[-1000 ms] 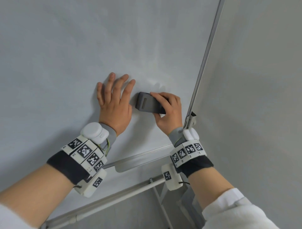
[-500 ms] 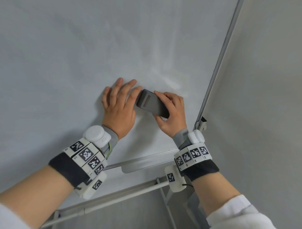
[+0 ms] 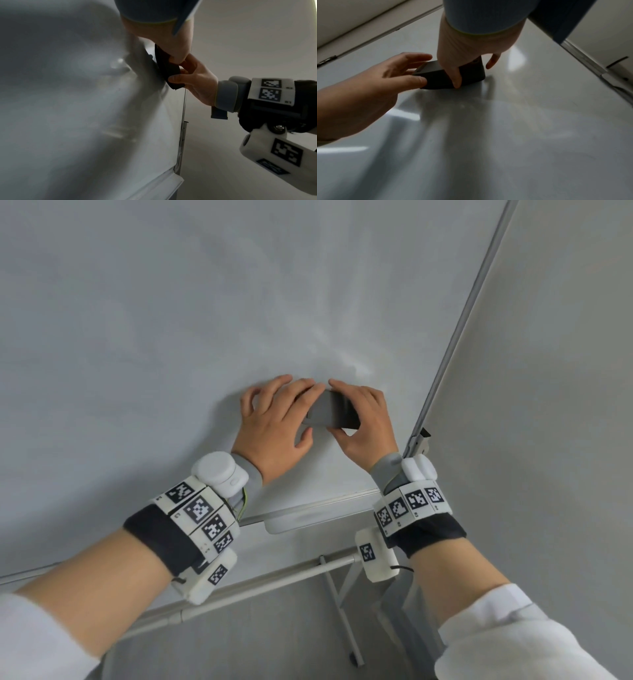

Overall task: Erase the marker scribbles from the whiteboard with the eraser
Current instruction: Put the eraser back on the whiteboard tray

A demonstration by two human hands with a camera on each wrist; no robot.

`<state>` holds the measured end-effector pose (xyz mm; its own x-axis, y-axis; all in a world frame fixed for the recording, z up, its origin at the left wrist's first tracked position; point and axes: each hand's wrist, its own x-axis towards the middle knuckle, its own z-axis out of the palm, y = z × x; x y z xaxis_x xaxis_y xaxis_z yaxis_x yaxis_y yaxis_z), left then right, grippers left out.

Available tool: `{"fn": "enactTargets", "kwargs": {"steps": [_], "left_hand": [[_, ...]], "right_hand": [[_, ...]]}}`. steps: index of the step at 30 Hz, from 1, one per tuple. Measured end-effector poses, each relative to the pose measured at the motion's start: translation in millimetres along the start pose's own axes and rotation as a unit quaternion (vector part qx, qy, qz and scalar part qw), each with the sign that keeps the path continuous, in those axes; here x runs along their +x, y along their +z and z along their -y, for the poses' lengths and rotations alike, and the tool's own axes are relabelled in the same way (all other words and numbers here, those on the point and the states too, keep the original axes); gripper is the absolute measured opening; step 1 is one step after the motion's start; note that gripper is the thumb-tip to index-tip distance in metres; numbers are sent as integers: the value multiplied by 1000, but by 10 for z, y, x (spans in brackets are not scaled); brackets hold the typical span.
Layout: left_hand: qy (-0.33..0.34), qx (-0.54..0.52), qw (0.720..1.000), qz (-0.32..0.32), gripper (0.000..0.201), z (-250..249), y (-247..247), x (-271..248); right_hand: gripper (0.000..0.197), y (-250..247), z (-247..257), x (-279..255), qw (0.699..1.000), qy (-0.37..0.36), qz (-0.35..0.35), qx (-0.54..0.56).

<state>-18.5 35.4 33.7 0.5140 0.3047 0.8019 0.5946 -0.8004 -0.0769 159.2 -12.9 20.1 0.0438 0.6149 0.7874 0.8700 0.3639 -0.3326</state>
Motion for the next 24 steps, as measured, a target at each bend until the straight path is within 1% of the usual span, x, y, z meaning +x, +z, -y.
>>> {"fn": "enactTargets", "kwargs": {"steps": [3, 7, 10, 12, 15, 20, 24], "left_hand": [[-5, -9, 1000, -6, 54, -30, -6, -84], [-1, -42, 999, -4, 56, -122, 12, -241], [-5, -66, 998, 2, 54, -176, 34, -334], [-7, -81, 997, 15, 54, -190, 57, -398], [-3, -95, 995, 39, 57, -201, 89, -485], [-9, -124, 988, 88, 66, -253, 139, -582], [-20, -148, 981, 125, 75, -261, 189, -643]], "right_hand": [[61, 4, 44, -94, 1000, 8, 23, -5], [59, 18, 98, -251, 997, 14, 64, -32], [60, 4, 155, -338, 993, 51, 95, -57], [62, 12, 178, -392, 988, 61, 118, -72], [59, 59, 161, -459, 987, 46, 146, -44], [59, 186, 88, -606, 977, 105, 184, 17], [58, 229, 48, -688, 966, 146, 211, 41]]}}
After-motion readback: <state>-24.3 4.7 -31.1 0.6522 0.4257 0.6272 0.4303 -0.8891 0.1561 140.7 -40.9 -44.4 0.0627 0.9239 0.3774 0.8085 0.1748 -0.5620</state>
